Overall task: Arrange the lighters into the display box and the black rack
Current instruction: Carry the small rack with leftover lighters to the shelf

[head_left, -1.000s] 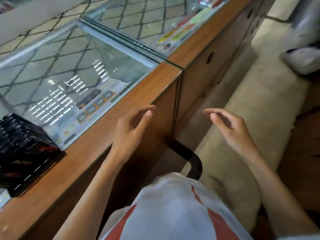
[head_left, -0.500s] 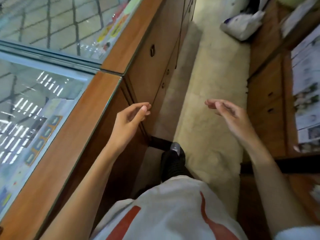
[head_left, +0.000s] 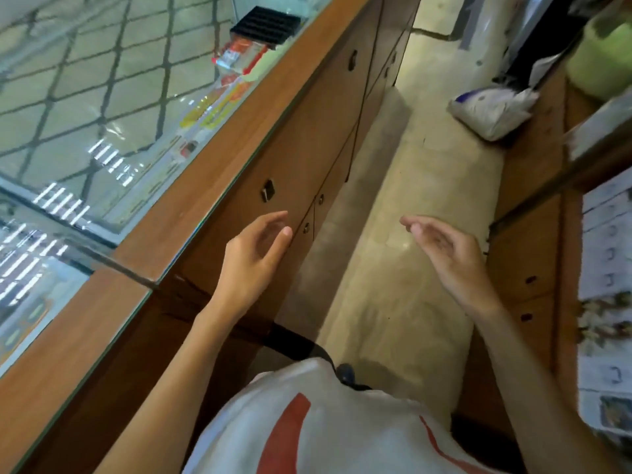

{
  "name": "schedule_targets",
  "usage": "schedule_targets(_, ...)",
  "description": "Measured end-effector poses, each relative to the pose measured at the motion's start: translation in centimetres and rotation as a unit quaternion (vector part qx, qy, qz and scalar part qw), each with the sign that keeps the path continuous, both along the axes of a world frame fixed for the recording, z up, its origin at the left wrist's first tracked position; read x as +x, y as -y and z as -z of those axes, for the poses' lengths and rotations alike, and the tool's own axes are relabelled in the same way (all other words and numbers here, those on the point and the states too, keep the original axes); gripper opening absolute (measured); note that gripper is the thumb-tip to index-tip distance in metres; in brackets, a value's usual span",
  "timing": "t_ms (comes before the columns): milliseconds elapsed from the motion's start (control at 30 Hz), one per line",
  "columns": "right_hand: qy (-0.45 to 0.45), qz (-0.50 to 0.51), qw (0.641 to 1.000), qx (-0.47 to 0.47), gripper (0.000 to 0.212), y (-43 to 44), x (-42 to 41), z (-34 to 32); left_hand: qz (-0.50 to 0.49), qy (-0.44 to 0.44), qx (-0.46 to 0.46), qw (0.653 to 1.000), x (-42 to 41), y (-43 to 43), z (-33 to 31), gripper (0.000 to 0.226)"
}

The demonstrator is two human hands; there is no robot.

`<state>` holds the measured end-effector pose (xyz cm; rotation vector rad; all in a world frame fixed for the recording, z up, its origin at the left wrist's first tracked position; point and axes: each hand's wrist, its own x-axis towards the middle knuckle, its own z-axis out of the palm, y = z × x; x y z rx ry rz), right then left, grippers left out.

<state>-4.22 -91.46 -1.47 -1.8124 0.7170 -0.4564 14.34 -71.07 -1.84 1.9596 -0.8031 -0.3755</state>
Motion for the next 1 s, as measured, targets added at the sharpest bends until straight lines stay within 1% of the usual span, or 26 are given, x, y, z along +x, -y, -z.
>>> schedule_targets(133, 0.006, -0.027, 0.999, -0.025, 0.021, 6.5, 3.3, -0.7, -0.024, 0.034, -0.001, 0.999, 1.6, 5.8, -0.9, 0.037)
schedule_targets(300, 0.017, -0.063, 0.998, -0.018, 0.031, 13.2, 8.4, -0.3, -0.071, 0.056, -0.002, 0.996, 5.1, 11.7, -1.2, 0.041)
schedule_targets(367, 0.019, -0.074, 0.997, -0.014, 0.033, 15.9, 11.3, -0.1, -0.100, 0.045, -0.019, 0.994, 7.1, 14.0, -1.1, 0.040)
schedule_targets(533, 0.039, -0.104, 0.994, -0.012, 0.023, 21.8, 20.2, -0.7, -0.180, 0.012, -0.090, 0.979, 12.3, 19.1, -1.3, 0.024)
schedule_targets(600, 0.055, -0.135, 0.989, -0.022, 0.022, 23.9, 23.5, -1.4, -0.207, 0.015, -0.093, 0.974, 14.5, 20.8, -1.7, 0.021)
schedule_targets(733, 0.075, -0.188, 0.979, 0.001, 0.018, 27.6, 30.1, -2.6, -0.245, 0.010, -0.073, 0.967, 18.3, 23.2, -2.5, 0.026)
schedule_targets(800, 0.083, -0.220, 0.972, 0.004, 0.017, 28.9, 33.8, -2.9, -0.281, 0.015, -0.073, 0.957, 20.1, 24.0, -2.7, 0.028)
schedule_targets(900, 0.090, -0.276, 0.957, 0.002, 0.016, 30.5, 39.5, -3.2, -0.353, 0.026, -0.072, 0.933, 22.4, 24.9, -2.5, 0.032)
schedule_targets(967, 0.085, -0.322, 0.943, -0.004, 0.017, 31.2, 43.3, -3.1, -0.413, 0.046, -0.064, 0.907, 23.8, 25.5, -2.0, 0.028)
schedule_targets(1000, 0.082, -0.346, 0.935, -0.007, 0.018, 31.5, 45.1, -3.1, -0.451, 0.055, -0.058, 0.889, 24.3, 25.8, -1.8, 0.025)
